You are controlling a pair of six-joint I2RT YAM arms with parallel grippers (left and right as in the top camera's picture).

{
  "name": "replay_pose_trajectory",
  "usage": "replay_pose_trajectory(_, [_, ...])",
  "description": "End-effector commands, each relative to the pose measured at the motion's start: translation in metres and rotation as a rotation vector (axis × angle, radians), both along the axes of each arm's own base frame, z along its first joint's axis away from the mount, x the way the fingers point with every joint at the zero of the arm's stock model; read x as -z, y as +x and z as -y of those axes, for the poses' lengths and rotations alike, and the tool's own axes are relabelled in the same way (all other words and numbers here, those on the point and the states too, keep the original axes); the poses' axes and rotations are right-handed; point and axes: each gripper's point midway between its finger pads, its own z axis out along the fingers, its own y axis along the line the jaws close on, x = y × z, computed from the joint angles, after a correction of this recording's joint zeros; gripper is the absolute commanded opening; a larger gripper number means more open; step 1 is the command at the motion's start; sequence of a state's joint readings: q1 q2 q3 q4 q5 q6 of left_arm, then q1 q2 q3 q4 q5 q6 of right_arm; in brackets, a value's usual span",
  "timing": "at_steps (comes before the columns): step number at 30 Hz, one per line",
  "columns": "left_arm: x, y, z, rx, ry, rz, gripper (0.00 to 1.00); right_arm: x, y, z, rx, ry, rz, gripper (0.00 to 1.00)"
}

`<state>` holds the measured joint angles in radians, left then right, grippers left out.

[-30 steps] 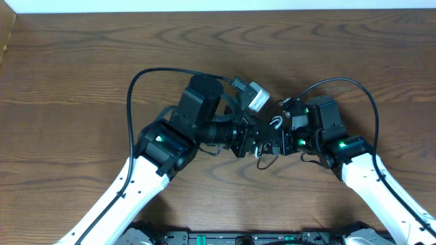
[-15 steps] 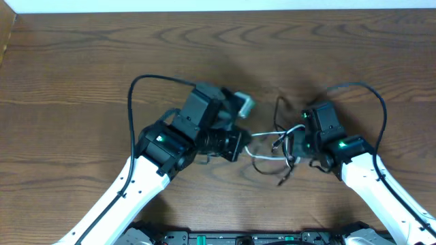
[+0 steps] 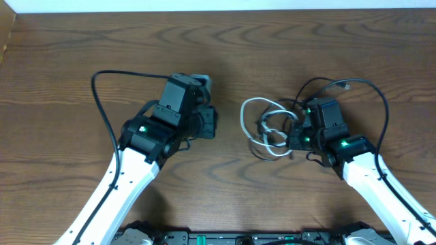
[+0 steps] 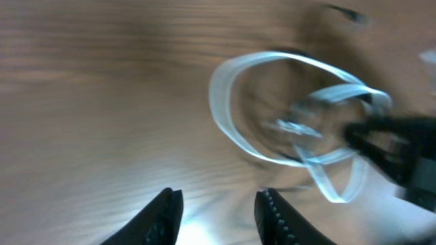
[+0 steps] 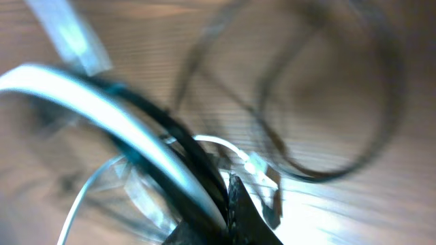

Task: Untangle cables

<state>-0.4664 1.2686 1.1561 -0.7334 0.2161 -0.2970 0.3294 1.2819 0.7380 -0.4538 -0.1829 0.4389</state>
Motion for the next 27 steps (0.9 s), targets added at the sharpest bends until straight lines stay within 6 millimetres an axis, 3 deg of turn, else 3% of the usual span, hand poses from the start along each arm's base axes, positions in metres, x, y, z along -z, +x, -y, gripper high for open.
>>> replay_pose_trajectory(1, [-0.003,-0.020,0.050,0.245,-0.210,-0.101,0.44,-0.038,-0.018,-0.063,-0.340,0.304,0.051,0.01])
replay_pose_trajectory(4, [0.011,-0.016,0.057,0.274,-0.209,-0.135,0.45,-0.054,-0.026,-0.079,-0.447,0.393,0.087,0.01])
replay_pose_trajectory(7, [0.025,-0.007,0.062,0.280,-0.203,-0.151,0.49,-0.054,-0.027,-0.079,-0.450,0.398,0.081,0.01])
replay_pose_trajectory(10, [0.031,-0.002,0.073,0.307,-0.241,-0.166,0.59,-0.057,-0.030,-0.083,-0.471,0.426,0.078,0.01])
replay_pose_trajectory(16, [0.047,0.015,0.083,0.315,-0.253,-0.156,0.60,-0.062,-0.036,-0.087,-0.500,0.467,0.067,0.01])
replay_pose_trajectory(20, [0.047,0.018,0.084,0.317,-0.257,-0.144,0.56,-0.065,-0.039,-0.089,-0.516,0.489,0.062,0.01])
replay_pose_trajectory(27, [0.056,0.029,0.071,0.256,-0.170,-0.114,0.59,-0.076,-0.052,-0.097,-0.607,0.563,0.068,0.01])
